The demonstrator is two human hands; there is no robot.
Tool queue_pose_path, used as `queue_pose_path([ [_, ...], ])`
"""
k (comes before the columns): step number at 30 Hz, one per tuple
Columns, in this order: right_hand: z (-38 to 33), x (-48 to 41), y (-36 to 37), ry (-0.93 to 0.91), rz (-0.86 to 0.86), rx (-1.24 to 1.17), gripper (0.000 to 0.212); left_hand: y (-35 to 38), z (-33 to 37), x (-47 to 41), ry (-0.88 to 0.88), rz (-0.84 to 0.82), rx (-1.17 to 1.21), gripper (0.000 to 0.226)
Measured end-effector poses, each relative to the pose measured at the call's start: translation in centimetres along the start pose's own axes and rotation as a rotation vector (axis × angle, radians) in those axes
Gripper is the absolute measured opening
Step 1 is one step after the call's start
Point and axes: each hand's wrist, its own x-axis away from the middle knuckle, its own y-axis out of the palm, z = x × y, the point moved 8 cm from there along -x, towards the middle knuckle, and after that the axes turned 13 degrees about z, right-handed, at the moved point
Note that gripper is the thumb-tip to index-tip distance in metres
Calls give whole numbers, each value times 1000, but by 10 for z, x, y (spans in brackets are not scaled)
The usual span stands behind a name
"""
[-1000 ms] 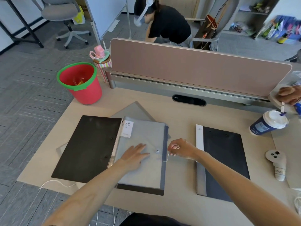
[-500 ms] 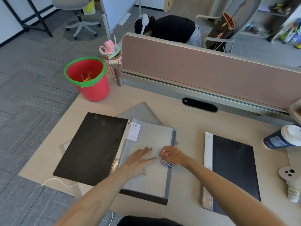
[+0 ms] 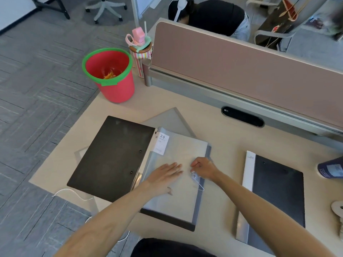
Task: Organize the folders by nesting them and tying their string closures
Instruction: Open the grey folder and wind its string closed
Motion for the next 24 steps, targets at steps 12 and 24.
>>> queue_pose_path([
  [12, 30, 14, -28, -18, 22, 214, 20, 0, 1, 0, -27, -14, 9, 86],
  [24, 29, 47, -15, -288, -59, 559, 24, -2, 5, -1, -22, -28, -39, 85],
])
